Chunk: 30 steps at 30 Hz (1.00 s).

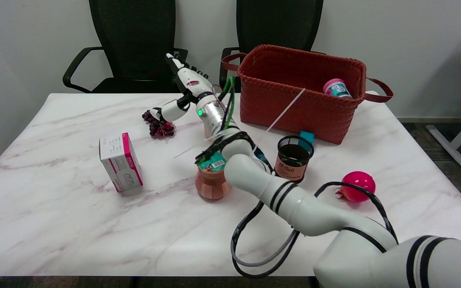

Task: Pick up the wooden mortar.

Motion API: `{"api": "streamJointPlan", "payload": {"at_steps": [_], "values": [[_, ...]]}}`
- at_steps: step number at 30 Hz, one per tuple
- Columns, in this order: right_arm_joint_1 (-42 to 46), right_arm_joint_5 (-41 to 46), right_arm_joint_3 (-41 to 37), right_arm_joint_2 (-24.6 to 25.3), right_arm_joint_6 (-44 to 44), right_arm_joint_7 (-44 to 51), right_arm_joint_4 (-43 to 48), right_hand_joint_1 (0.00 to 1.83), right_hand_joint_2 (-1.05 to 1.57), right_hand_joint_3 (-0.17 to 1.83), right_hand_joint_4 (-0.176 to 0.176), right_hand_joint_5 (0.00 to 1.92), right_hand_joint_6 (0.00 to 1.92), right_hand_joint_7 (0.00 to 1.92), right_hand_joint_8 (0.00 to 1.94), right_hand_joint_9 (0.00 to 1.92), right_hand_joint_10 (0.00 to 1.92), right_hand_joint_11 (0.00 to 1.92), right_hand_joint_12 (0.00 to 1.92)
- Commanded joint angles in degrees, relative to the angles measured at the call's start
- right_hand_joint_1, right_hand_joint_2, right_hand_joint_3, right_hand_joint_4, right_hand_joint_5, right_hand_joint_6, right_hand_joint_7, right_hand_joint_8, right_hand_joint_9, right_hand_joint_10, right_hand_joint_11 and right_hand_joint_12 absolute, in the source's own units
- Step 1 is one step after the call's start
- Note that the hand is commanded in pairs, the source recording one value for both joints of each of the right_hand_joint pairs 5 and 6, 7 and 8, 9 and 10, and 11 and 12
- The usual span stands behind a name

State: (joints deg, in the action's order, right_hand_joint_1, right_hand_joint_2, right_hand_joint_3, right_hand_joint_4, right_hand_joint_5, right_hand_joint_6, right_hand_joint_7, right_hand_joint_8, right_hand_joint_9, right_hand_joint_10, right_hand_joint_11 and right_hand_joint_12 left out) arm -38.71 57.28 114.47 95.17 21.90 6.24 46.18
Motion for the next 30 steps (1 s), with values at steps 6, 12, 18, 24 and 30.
{"api": "streamJointPlan", "payload": {"at_steps": [6,12,18,24,30], "values": [[22.4,7.7,1.9,-8.6,11.0,0.3,28.6,1.11,0.43,0.82,0.0,0.05,0.05,0.18,0.18,0.3,0.3,0.21,0.21],[29.0,13.9,2.3,-11.3,14.7,-0.1,36.9,1.1,0.44,0.84,0.0,0.05,0.05,0.2,0.2,0.31,0.31,0.22,0.22],[33.1,14.9,6.4,-16.3,19.9,-0.9,41.9,1.08,0.49,0.88,0.0,0.07,0.07,0.29,0.29,0.37,0.37,0.29,0.29],[36.7,14.6,11.1,-20.4,29.1,-8.0,43.8,1.07,0.51,0.89,0.0,0.08,0.08,0.33,0.33,0.38,0.38,0.31,0.31],[38.0,14.5,15.2,-22.7,35.1,-12.1,44.2,1.07,0.49,0.89,0.0,0.09,0.09,0.32,0.32,0.4,0.4,0.32,0.32]]}}
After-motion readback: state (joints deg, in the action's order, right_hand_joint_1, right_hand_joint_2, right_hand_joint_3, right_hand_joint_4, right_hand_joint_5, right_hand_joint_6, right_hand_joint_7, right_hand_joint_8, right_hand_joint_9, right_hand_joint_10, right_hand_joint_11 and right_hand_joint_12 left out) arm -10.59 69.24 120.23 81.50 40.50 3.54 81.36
